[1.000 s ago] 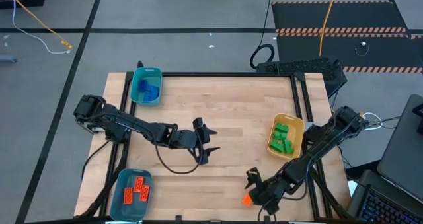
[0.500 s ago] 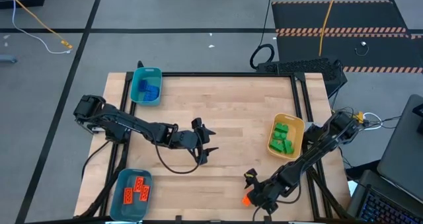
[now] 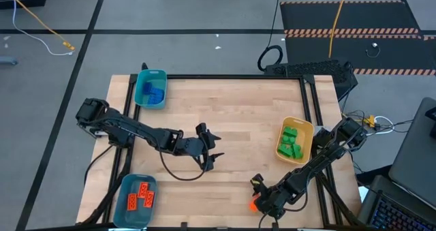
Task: Sort & place blocks by color
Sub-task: Put the orange game piece into the dark blue bin
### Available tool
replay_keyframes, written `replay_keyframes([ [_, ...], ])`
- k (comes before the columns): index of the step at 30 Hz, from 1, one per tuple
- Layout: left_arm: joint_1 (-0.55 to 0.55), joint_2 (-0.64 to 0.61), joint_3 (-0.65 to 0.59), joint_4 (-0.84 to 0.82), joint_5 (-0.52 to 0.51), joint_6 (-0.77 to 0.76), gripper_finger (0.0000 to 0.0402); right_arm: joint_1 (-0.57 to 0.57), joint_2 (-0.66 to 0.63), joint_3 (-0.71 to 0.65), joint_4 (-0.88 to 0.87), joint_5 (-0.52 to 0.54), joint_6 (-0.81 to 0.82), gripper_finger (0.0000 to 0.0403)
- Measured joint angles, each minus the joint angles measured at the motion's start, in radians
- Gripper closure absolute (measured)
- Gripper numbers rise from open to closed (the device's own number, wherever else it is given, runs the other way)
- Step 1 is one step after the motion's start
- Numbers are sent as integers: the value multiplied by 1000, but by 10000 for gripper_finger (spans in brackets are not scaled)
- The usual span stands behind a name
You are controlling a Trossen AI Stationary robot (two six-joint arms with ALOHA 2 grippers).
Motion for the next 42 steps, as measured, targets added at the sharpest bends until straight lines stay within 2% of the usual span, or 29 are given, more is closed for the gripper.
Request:
replay_keyframes([
  [5, -24, 0, 0, 0, -16, -11, 108, 0, -1, 0, 2, 2, -20, 276],
  [10, -48, 0, 0, 0, -24, -29, 108, -16, -1, 0, 4, 9, -33, 276],
  [17, -89, 0, 0, -1, -28, -35, 108, -72, -37, 0, -11, 116, -7, 276],
  [25, -106, 0, 0, 0, -66, -22, 108, -163, -140, 0, -67, 350, 29, 276],
  [28, -106, 0, 0, 0, -106, -35, 108, -211, -169, 0, -83, 395, 3, 276],
  [31, -106, 0, 0, 3, -161, -69, 108, -267, -174, 0, -84, 400, -18, 276],
  [36, -110, 0, 0, 17, -166, -69, 108, -354, -174, 0, -61, 400, -81, 276],
  [42, -135, 0, 0, 86, -197, 88, 108, -443, -174, 0, 43, 341, -191, 276],
])
